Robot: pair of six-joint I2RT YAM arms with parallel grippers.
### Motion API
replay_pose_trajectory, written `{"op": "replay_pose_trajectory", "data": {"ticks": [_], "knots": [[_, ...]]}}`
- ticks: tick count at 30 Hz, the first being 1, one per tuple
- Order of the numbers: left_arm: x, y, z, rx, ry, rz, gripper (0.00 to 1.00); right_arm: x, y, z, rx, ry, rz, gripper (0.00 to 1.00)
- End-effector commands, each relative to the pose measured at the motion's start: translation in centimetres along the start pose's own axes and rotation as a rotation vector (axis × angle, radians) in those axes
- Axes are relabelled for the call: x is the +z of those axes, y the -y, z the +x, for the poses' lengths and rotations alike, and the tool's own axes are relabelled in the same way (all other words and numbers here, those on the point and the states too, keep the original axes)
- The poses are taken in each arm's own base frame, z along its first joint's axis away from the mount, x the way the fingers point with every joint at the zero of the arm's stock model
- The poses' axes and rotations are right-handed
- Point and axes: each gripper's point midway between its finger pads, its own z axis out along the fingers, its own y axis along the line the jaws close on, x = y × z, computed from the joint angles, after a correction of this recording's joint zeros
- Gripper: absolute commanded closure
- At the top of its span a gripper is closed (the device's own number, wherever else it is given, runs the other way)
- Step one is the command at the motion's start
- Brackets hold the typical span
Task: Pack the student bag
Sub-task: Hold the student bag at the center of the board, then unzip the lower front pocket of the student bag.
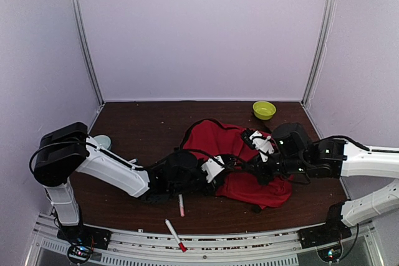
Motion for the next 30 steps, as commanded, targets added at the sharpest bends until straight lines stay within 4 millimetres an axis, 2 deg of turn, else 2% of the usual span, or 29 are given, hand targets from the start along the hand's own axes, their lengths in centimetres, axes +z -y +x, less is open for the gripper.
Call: {"op": "replay_pose_trajectory", "data": {"ticks": [1,13,19,25,30], "knots": [[-0.6,-0.6,1.4,0.028,-0.02,-0.03,1.0,-0.7,1.1,-1.4,0.054,0.065,0.018,1.0],[-2.0,0.2,1.0,0.051,0.021,0.019,1.0,1.7,5.0,-0.1,0.217,0.011,0.082,1.0],[-2.3,0.5,0.9,0.056,0.031,0.037,1.0,2.2,5.1,0.0,0.237,0.003,0.072,1.0],[-2.8,1.1,0.6,0.069,0.053,0.077,1.0,2.1,6.3,0.7,0.256,-0.017,0.122,1.0],[-3.1,1.5,0.7,0.077,0.044,0.1,1.0,2.1,5.2,1.0,0.221,-0.043,0.062,1.0]]}}
